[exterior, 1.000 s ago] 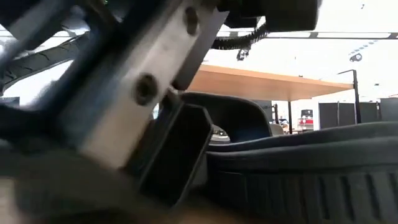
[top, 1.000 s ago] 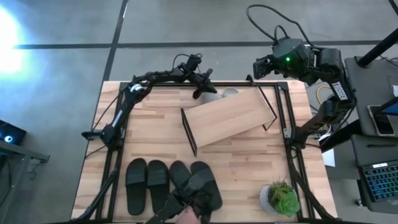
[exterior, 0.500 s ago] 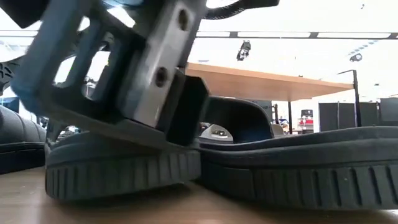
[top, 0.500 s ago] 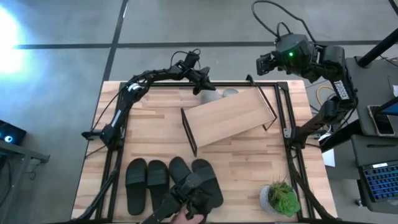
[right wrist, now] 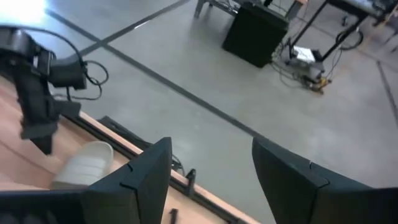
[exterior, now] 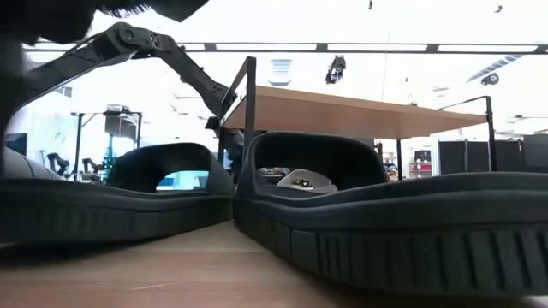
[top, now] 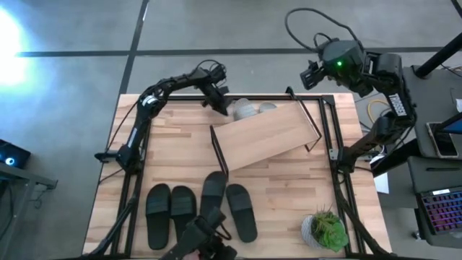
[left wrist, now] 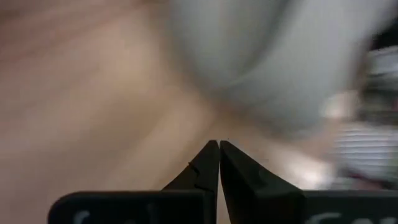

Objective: Pick and place slides into the shelf
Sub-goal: Adjust the left gray slide under the shelf

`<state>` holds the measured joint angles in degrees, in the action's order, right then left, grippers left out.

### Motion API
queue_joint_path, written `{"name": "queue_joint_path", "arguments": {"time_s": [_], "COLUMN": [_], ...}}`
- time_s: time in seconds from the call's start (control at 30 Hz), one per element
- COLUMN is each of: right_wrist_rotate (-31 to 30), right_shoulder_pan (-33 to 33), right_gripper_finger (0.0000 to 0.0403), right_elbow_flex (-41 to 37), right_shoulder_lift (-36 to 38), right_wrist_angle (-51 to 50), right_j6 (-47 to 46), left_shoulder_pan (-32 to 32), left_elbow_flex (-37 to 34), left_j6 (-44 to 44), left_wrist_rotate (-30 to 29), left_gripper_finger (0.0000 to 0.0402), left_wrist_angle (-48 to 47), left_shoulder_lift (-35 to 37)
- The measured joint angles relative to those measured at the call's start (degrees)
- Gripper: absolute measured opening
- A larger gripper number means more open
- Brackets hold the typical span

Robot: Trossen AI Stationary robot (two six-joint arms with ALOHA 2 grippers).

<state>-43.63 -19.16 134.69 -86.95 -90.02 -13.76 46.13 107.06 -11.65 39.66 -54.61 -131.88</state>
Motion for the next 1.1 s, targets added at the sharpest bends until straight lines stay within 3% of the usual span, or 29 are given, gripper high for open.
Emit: {"name": "queue_joint_path", "arguments": {"time_s": [0.03,0.1,0.2,0.23,0.33,0.53,0.67,0.87,1.1], "right_wrist_rotate": [-0.1,-0.1,0.1,0.4,0.5,0.8,2.1,3.5,3.3], "right_shoulder_pan": [0.0,0.0,0.0,0.0,0.0,0.0,0.0,0.0,0.0], "right_gripper_finger": [0.0215,0.0215,0.0215,0.0215,0.0215,0.0215,0.0215,0.0215,0.0215], "right_elbow_flex": [0.0,0.0,0.0,0.0,0.0,-0.1,-0.1,-0.1,-0.1], "right_shoulder_lift": [0.1,0.3,0.9,1.3,2.7,6.1,8.0,7.9,5.0], "right_wrist_angle": [0.0,0.0,0.0,0.0,0.0,0.0,0.0,0.0,0.0], "right_j6": [1.3,3.1,6.0,7.2,7.9,8.2,6.4,6.3,6.7], "left_shoulder_pan": [-0.1,0.0,0.0,-0.2,-0.5,-2.0,-3.9,-5.4,-5.7], "left_elbow_flex": [0.5,0.9,1.1,1.0,0.4,-0.9,-0.9,-0.8,1.4], "left_j6": [1.6,2.8,7.0,5.1,1.4,7.8,7.7,2.7,-3.0], "left_wrist_rotate": [-2.3,-0.9,16.5,19.2,14.7,5.9,2.0,0.4,4.6], "left_gripper_finger": [0.0000,0.0000,0.0000,0.0000,0.0000,0.0000,0.0000,0.0000,0.0000], "left_wrist_angle": [-1.5,-1.4,1.9,4.1,7.2,2.2,2.9,5.9,7.4], "left_shoulder_lift": [0.1,0.5,0.7,0.7,0.6,0.4,0.4,0.2,-2.9]}}
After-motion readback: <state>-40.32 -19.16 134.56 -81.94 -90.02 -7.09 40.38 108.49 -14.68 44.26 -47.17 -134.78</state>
